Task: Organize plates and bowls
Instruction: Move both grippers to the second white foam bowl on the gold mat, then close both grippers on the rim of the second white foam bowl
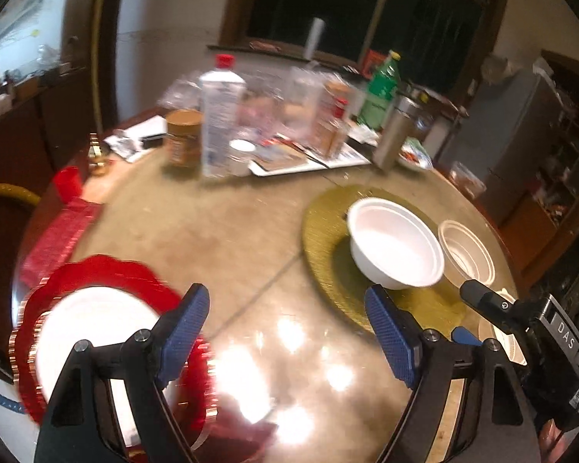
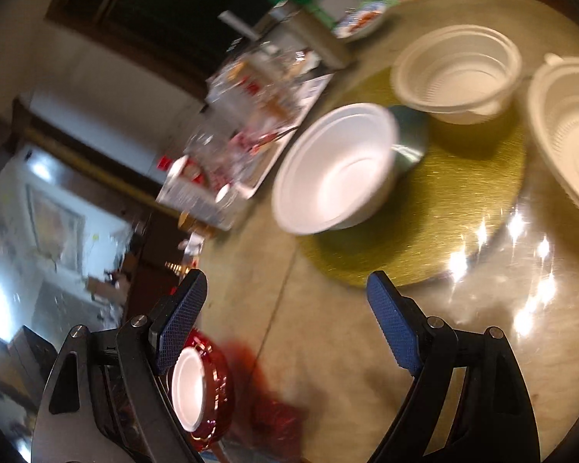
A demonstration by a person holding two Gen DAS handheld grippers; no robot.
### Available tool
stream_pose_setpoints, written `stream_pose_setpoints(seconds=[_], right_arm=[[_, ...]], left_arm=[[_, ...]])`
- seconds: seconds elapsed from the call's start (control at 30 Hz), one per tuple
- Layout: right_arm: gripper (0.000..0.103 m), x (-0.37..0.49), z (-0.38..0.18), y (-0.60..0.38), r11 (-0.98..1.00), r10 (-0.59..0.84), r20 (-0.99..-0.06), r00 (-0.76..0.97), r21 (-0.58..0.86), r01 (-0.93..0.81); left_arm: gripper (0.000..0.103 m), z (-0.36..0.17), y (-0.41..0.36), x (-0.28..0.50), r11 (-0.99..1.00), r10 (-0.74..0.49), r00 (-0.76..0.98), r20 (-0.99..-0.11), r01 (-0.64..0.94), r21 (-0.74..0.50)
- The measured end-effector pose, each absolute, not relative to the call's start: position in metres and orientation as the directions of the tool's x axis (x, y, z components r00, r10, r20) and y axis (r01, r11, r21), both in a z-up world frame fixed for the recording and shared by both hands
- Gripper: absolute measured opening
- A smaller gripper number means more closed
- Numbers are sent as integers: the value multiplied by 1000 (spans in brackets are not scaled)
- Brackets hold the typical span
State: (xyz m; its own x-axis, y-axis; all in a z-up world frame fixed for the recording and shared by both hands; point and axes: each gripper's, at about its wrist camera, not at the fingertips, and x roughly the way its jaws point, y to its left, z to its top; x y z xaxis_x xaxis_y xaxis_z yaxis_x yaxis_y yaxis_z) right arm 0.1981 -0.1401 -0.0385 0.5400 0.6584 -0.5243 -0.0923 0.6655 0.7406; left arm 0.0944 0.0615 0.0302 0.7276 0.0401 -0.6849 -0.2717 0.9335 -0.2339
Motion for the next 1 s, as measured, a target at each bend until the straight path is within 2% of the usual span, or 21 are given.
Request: stream_pose_setpoints(seconds=[0.23,0.4,0.67,0.83,0.87,0.9,0.97,1.0], right_arm=[[86,216,-65,-176,616,671,-520,529,788,-8],[86,234,-58,-178,636,659,-533,530,771,-16],[86,280,-59,-174,639,649,-558,517,769,28],[76,297,-63,-171,663,618,-583,527,747,50],[69,298,-64,-170,662,617,-583,528,748,52],[56,299,-65,-170,664,615,-585,529,746,52],[48,302,-68,-169,681,602,-603,522,730,57],[48,303,-70,-169,684,601,-606,521,728,58]], left_arm=[[83,10,41,131,934,28,673,-739,-281,-221],[83,2,38,168,909,10,658,-753,-320,-268],[83,-15,27,209,904,27,619,-785,-350,-245],[83,-21,24,221,904,37,615,-788,-356,-236],[83,-23,24,223,904,38,612,-790,-358,-234],[83,-24,23,224,903,39,611,-791,-360,-234],[83,-25,22,228,903,47,615,-787,-363,-230],[83,-26,21,229,903,50,617,-786,-363,-228]])
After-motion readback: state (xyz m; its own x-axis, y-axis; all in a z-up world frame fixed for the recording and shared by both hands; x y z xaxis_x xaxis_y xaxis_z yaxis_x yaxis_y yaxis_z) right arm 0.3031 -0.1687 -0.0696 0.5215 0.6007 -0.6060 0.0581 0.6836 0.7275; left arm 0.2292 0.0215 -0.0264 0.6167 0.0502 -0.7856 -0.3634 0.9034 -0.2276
